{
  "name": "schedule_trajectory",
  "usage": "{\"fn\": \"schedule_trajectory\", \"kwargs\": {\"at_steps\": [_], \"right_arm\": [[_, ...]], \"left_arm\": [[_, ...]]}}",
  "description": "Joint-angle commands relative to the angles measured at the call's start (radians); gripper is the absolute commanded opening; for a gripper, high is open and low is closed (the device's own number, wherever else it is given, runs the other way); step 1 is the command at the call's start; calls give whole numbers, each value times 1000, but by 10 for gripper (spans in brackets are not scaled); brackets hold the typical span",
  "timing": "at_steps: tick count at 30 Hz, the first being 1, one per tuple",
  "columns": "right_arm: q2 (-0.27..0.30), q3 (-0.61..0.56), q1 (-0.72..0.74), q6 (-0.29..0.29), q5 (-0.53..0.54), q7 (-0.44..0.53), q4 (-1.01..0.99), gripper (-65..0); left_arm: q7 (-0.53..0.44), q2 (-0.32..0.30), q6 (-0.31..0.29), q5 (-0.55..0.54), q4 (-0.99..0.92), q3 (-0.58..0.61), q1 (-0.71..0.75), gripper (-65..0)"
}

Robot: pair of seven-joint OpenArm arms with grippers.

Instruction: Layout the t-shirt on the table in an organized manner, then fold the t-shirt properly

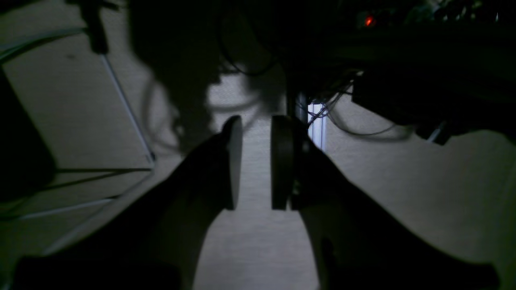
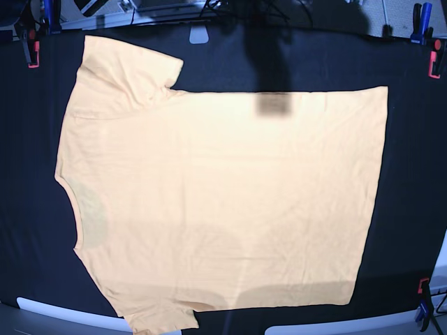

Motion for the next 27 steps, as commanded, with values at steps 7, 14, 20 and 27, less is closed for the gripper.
{"fn": "schedule_trajectory", "kwargs": {"at_steps": [7, 14, 20, 27], "right_arm": [[132, 12, -200, 15, 6, 5, 320, -537], [160, 197, -328, 18, 6, -79, 618, -537], [171, 411, -335, 63, 7, -124, 785, -537], [248, 595, -324, 71, -6, -125, 871, -537]], "left_arm": [[40, -93, -3, -1, 302, -4, 134, -538], [106, -206, -2, 106, 570, -4, 189, -538], [109, -325, 9, 254, 731, -4, 187, -538], [102, -467, 7, 314, 780, -4, 132, -536]]}}
